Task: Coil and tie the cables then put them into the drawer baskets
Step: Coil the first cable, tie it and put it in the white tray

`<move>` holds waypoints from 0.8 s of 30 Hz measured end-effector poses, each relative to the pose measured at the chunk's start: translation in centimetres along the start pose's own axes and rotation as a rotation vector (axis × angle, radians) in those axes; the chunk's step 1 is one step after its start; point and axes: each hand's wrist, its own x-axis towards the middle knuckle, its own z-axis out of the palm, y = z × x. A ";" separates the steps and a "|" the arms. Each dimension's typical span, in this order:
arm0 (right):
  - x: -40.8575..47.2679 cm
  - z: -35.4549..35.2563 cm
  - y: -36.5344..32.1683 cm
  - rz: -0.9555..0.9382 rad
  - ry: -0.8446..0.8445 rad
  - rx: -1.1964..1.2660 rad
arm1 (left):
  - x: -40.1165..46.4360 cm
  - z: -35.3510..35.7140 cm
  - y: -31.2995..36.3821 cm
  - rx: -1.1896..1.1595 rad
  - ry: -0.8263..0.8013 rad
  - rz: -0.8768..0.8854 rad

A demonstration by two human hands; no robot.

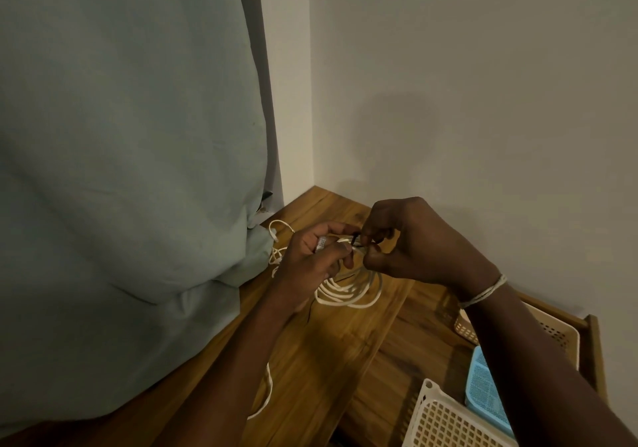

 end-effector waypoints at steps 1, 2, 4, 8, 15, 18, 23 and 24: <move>0.0 0.0 0.0 -0.002 -0.004 0.001 | 0.0 0.0 0.0 -0.003 -0.002 0.001; 0.0 0.1 -0.1 -0.003 -0.007 0.004 | 0.0 0.0 0.0 -0.006 -0.007 0.003; -0.1 0.2 -0.1 -0.007 -0.007 0.012 | 0.0 0.0 -0.2 -0.017 -0.013 0.003; -0.4 0.4 0.3 -0.016 0.005 0.023 | -0.1 -0.2 -0.3 -0.039 -0.009 -0.011; -0.8 0.4 0.7 0.046 0.081 0.148 | -0.1 0.0 0.1 -0.048 -0.022 -0.022; -0.7 0.6 0.6 0.086 0.131 0.200 | 0.3 0.1 -0.1 0.013 -0.028 -0.012; -1.0 1.1 0.7 0.145 0.178 0.243 | 0.4 0.6 0.0 0.046 -0.047 0.019; -1.1 1.2 0.8 0.150 0.195 0.250 | 0.4 0.6 0.0 0.046 -0.042 0.019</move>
